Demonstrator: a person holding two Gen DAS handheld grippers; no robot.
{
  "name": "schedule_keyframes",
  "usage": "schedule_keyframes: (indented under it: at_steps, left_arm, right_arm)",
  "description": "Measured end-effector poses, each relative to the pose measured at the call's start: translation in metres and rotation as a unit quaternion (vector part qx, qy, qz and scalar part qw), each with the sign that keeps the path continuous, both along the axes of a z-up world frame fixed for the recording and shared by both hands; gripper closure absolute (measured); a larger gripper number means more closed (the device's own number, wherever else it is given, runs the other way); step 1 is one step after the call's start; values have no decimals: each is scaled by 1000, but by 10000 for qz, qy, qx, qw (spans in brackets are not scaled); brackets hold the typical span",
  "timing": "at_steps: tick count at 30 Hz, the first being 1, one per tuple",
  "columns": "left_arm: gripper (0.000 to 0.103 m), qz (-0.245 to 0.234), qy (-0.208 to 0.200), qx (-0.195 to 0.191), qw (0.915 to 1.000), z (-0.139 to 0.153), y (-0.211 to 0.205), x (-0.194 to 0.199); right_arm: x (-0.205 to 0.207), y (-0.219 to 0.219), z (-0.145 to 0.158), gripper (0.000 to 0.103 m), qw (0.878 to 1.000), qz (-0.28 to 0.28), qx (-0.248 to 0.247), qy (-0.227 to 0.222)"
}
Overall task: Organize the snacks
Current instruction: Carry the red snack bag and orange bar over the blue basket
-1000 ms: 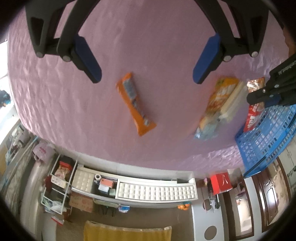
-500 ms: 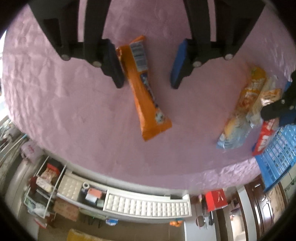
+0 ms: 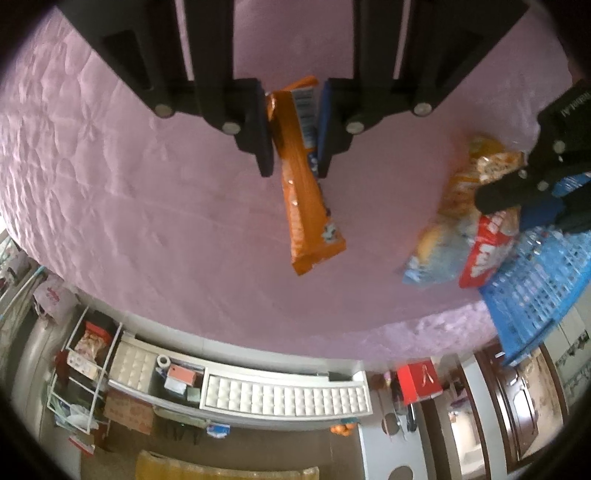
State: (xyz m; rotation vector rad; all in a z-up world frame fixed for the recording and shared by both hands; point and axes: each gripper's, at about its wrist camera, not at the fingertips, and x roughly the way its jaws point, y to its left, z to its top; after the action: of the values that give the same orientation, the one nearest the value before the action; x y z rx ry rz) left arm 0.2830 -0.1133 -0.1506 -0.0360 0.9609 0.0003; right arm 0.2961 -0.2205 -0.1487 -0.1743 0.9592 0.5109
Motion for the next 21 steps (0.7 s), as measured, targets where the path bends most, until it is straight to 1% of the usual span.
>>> schedule_keyframes:
  at_steps: [2, 4, 10, 13, 18, 21]
  left_arm:
    - [79, 3, -61, -124, 9999, 5, 2, -7]
    - [79, -24, -145, -140, 9998, 14, 6, -18]
    - [79, 30, -285, -312, 9991, 37, 26, -46]
    - [79, -39, -408, -391, 9984, 53, 38, -61]
    - [79, -51, -734, -437, 9963, 88, 61, -86]
    - [79, -146, -891, -379, 9952, 106, 72, -100]
  right_arm:
    - [-12, 7, 9, 78, 10000, 53, 19, -29]
    - [-28, 13, 26, 78, 9995, 95, -152, -273]
    - [-63, 22, 76, 78, 9976, 144, -235, -637]
    - [-82, 32, 103, 78, 9969, 183, -142, -748]
    - [-106, 50, 132, 78, 9953, 223, -77, -942]
    - [-120, 62, 148, 78, 9947, 201, 95, -1007]
